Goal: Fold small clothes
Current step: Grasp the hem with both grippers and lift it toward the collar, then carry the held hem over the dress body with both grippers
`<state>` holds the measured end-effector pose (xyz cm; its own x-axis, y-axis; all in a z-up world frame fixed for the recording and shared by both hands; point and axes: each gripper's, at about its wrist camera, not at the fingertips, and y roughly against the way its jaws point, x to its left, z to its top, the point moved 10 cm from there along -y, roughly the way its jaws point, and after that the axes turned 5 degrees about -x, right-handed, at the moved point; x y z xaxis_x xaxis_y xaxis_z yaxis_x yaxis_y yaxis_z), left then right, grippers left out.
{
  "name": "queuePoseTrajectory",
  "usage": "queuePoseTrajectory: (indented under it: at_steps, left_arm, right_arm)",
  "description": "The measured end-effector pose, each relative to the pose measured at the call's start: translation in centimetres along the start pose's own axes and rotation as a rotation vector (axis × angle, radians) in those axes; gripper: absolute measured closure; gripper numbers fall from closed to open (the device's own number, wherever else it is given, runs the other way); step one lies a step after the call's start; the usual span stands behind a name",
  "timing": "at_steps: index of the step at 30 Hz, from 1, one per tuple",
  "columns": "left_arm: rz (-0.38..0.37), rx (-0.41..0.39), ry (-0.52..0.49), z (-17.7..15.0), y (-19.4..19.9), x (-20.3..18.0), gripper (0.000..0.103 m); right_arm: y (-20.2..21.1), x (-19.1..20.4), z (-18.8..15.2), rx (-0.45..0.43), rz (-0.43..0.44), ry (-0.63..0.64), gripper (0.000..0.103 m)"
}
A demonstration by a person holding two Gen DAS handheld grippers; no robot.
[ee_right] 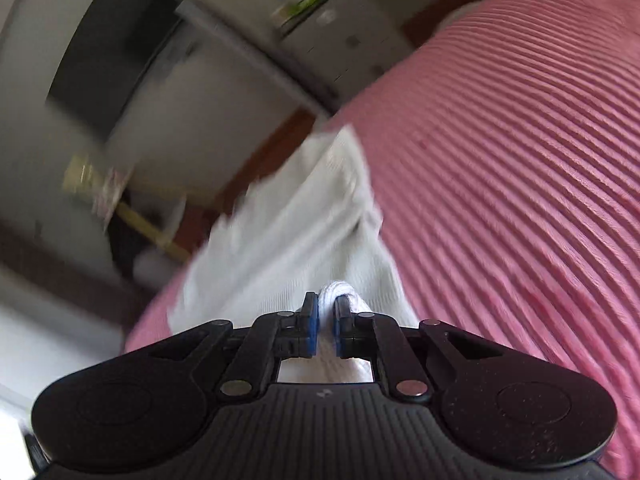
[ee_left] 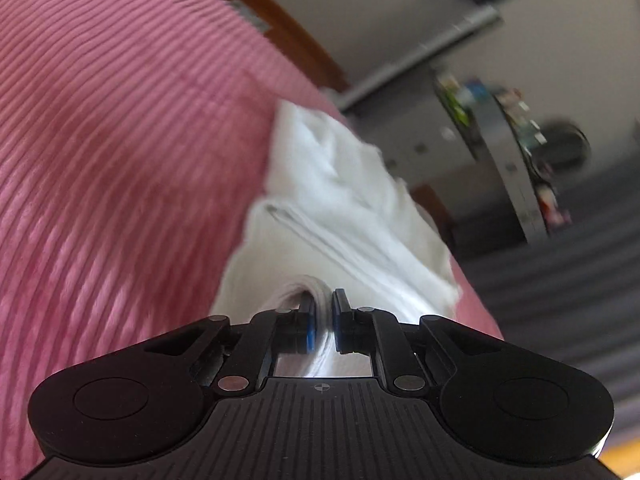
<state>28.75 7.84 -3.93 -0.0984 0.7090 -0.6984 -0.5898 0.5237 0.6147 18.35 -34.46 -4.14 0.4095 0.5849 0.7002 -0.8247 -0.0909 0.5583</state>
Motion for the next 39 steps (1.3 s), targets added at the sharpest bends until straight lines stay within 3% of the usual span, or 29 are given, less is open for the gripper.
queuePoseTrajectory:
  at_steps: [3, 5, 8, 10, 12, 13, 18, 19, 20, 22, 24, 32, 37, 39]
  left_arm:
    - [0.031, -0.065, 0.032, 1.6, -1.5, 0.9, 0.067]
    - [0.032, -0.093, -0.016, 2.3, -1.8, 1.3, 0.05]
    - [0.035, -0.091, -0.186, 2.3, -2.0, 1.9, 0.04]
    - [0.045, -0.086, -0.334, 1.5, -2.4, 1.6, 0.032]
    - [0.055, -0.073, -0.457, 0.5, -3.4, 1.0, 0.026]
    - [0.053, -0.06, -0.497, -0.1, -4.2, 0.7, 0.026]
    - [0.086, -0.05, -0.519, 0.1, -7.5, 0.1, 0.032]
    - [0.114, -0.044, -0.523, 0.2, -8.3, 0.3, 0.04]
    - [0.132, -0.033, -0.519, 0.3, -8.8, 0.5, 0.053]
    - [0.158, -0.015, -0.509, 0.3, -9.0, 0.7, 0.071]
    - [0.172, -0.022, -0.542, 0.2, -8.5, 0.5, 0.085]
    - [0.114, -0.116, -0.634, -0.5, -5.5, -1.5, 0.09]
    - [0.106, -0.126, -0.662, -1.0, -4.9, -2.0, 0.09]
    - [0.143, -0.125, -0.663, -0.9, -5.2, -1.6, 0.089]
  right_arm:
    - [-2.1, -1.1, 1.6, -0.053, 0.001, -0.045, 0.087]
    - [-3.0, -1.3, 1.6, -0.063, -0.03, 0.049, 0.087]
    - [-4.4, -1.2, 0.5, -0.029, -0.088, 0.304, 0.085]
    - [-5.2, -1.0, -0.4, -0.006, -0.099, 0.441, 0.074]
    - [-6.4, -0.8, -0.8, 0.012, -0.079, 0.504, 0.057]
    - [-6.8, -0.6, -0.9, 0.014, -0.067, 0.528, 0.055]
    - [-9.1, 0.4, -1.1, 0.014, -0.046, 0.586, 0.055]
    - [-9.4, 0.7, -1.1, 0.019, -0.042, 0.599, 0.056]
    - [-9.8, 0.9, -1.2, 0.031, -0.038, 0.614, 0.065]
    - [-9.8, 1.2, -1.4, 0.041, -0.039, 0.64, 0.092]
    - [-9.5, 1.5, -1.2, 0.026, -0.029, 0.658, 0.096]
    - [-6.5, 3.5, -1.9, -0.045, 0.089, 0.719, 0.096]
    - [-7.7, 2.8, -2.3, -0.003, 0.037, 0.757, 0.093]
    - [-8.6, 2.1, -2.1, 0.019, -0.001, 0.753, 0.091]
